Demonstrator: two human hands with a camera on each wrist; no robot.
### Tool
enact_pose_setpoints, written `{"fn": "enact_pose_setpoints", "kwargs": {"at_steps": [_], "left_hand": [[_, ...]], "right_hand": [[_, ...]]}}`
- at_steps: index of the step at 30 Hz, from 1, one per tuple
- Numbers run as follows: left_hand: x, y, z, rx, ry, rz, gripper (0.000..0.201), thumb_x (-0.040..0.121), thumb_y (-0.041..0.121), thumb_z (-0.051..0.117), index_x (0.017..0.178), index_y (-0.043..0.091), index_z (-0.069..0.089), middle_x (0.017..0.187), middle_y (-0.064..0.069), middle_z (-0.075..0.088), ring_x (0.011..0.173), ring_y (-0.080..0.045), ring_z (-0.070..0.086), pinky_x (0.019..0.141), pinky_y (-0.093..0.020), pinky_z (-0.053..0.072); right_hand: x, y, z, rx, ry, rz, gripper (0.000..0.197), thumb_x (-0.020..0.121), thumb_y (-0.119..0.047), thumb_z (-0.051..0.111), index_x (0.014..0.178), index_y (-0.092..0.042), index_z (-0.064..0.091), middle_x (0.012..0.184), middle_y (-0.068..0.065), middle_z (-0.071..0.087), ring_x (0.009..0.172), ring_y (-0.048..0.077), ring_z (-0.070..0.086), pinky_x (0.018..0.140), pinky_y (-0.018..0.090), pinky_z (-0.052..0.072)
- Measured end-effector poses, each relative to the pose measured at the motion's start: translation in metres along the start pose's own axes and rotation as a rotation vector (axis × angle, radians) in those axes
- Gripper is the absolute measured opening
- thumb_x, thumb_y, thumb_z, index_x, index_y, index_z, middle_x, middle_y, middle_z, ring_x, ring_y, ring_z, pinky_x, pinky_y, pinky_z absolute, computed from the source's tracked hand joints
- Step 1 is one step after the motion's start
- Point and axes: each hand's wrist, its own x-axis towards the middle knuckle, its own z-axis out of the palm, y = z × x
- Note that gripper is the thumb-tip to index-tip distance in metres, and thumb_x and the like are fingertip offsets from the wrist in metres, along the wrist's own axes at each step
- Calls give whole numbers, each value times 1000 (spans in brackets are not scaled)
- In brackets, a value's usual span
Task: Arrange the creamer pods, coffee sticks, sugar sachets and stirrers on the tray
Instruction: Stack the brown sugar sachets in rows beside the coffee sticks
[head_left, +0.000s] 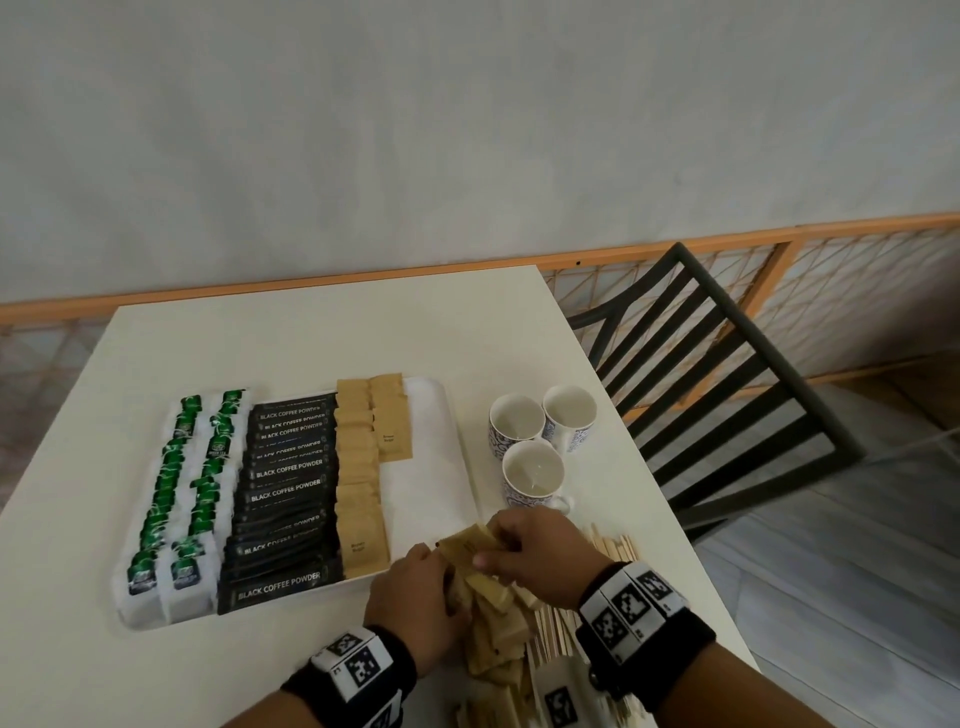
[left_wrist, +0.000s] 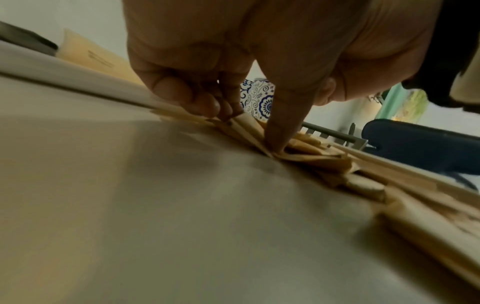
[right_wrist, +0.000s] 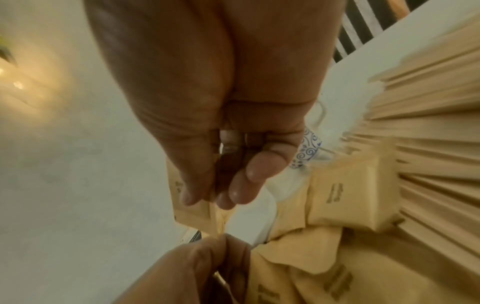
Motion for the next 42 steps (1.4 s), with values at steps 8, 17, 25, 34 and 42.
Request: {"fn": "enact_pose_setpoints", "kwargs": {"at_steps": [8,17,25,34,42], "left_hand": [[4,-22,-23,-237,-95,-4,19,88,29,53,69,30,50,70,10,55,74,-10,57,57,-17,35],[12,-67,-85,-863,152,-247,15,92,5,57,86,4,71,81,-11,73,66,-20,67,55,-28,53],[32,-91,-105,-1188,180,-319,25,94,-4,50,106,12,64,97,-9,74,82,-24,69,66,-27,56],[49,-101,-101,-1225,186,-333,25,94,-3,51,104,15,64,94,-7,75,82,-24,70,70,-30,55],[57,-106,-98,-1277,188,-329,24,93,-6,50,106,9,63,92,-10,74,79,-24,70,64,-26,56]], "right_hand": [[24,-23,5,-21,94,-84,16,90,-31,64,94,-19,74,69,-16,62,61,-5,58,67,11,44],[97,-56,15,-68,243,97,6,88,-22,55,93,-18,54,90,7,68,86,26,65,79,35,54],[156,-61,24,-182,181,139,25,93,-9,43,110,-19,58,105,7,64,92,23,59,71,24,43],[184,-54,27,-146,218,179,28,92,-8,43,117,-18,51,103,7,64,84,20,55,70,28,45],[178,-39,41,-122,191,98,52,76,-17,73,117,-24,42,106,-2,46,93,17,53,78,22,42]]}}
